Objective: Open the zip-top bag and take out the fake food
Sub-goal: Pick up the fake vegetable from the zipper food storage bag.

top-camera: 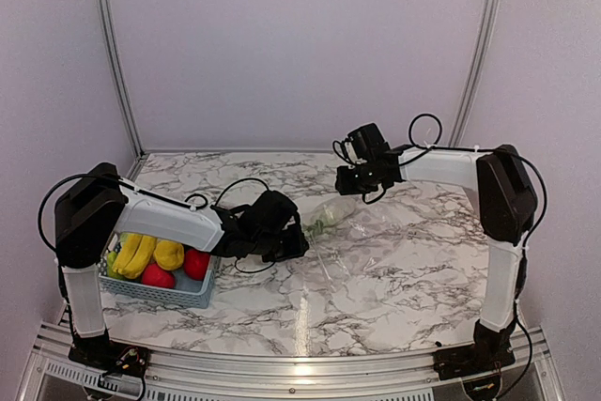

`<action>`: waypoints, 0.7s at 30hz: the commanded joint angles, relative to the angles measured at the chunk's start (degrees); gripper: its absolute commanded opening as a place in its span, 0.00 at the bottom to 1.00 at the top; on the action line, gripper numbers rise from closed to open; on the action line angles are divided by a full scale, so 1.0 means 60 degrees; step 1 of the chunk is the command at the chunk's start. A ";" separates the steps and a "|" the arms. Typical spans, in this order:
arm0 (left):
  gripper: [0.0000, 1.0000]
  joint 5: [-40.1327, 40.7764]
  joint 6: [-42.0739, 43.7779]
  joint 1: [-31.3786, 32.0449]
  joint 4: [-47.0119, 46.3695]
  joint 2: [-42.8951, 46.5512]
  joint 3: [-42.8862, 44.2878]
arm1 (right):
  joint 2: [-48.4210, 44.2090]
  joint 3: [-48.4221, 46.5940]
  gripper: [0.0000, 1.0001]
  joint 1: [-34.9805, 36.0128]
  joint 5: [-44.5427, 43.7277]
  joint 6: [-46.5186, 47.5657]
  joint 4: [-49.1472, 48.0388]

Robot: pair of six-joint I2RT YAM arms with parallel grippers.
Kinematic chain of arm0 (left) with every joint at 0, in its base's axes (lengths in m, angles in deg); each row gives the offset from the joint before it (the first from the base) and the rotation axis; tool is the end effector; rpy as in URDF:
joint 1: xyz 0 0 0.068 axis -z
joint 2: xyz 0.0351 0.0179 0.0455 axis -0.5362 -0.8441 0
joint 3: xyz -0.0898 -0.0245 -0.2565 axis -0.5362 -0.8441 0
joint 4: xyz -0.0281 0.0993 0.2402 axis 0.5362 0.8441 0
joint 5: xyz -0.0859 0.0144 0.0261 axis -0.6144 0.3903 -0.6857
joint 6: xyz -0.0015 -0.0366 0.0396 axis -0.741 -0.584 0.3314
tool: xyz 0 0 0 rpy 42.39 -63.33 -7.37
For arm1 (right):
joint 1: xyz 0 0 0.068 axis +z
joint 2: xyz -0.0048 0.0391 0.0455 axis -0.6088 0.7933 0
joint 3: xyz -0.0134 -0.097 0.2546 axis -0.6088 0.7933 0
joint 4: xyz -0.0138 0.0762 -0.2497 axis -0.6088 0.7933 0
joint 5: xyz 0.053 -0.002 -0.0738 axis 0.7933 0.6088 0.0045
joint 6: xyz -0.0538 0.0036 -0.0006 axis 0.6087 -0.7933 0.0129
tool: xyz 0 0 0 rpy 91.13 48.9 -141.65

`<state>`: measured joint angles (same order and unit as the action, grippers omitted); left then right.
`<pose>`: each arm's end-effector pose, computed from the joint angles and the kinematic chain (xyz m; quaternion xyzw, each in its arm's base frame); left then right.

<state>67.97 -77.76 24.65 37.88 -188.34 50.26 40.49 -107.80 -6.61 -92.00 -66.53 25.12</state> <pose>0.2295 -0.3487 0.1567 0.0141 0.9151 -0.3057 0.2627 0.3872 0.2299 0.2079 -0.0970 0.9269 0.1291 0.3388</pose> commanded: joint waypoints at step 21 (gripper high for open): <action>0.23 0.0033 0.0183 0.0103 0.0088 -0.0160 0.0025 | 0.0538 0.0907 0.39 -0.0264 -0.0013 0.0179 -0.0241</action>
<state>67.93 -77.73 24.96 37.86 -188.34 50.26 43.84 -105.09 -7.72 -92.55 -66.34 23.50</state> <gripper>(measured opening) 0.223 0.376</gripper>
